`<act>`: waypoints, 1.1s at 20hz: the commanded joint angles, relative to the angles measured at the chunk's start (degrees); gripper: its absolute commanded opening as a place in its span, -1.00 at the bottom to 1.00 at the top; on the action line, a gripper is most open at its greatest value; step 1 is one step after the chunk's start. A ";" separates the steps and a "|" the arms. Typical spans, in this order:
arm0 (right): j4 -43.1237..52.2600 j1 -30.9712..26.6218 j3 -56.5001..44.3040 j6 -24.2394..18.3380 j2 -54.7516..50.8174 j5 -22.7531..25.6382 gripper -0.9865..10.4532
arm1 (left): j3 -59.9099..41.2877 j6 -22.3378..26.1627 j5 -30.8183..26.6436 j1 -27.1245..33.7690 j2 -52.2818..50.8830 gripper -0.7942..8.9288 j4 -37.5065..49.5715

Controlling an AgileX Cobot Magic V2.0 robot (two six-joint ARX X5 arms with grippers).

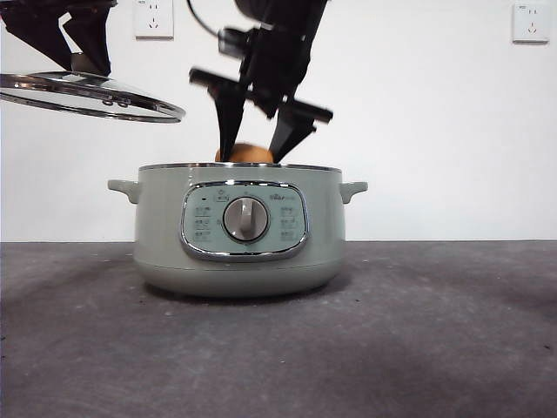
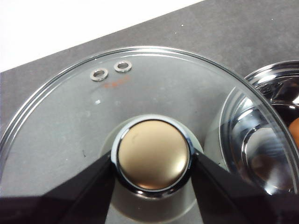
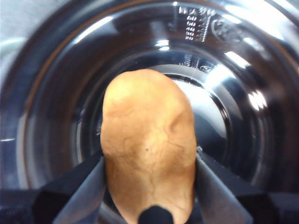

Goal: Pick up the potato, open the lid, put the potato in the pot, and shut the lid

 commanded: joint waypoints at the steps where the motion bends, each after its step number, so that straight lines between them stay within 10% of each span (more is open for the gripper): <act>1: 0.94 0.00 0.35 -0.61 2.16 0.28 -0.84 | 0.59 -0.35 0.48 0.50 -1.22 -0.86 2.64; 16: -1.31 0.11 0.28 -1.01 6.86 1.36 -0.82 | 0.57 -1.27 2.16 0.76 -1.22 -0.86 2.49; 20: -1.62 0.52 0.33 -0.44 6.67 1.31 0.38 | 0.57 -1.42 2.21 0.76 -1.22 -0.86 2.54; 22: -2.89 1.14 1.25 -0.46 6.62 1.33 0.41 | 0.57 -1.44 3.17 0.76 -1.22 -0.86 2.51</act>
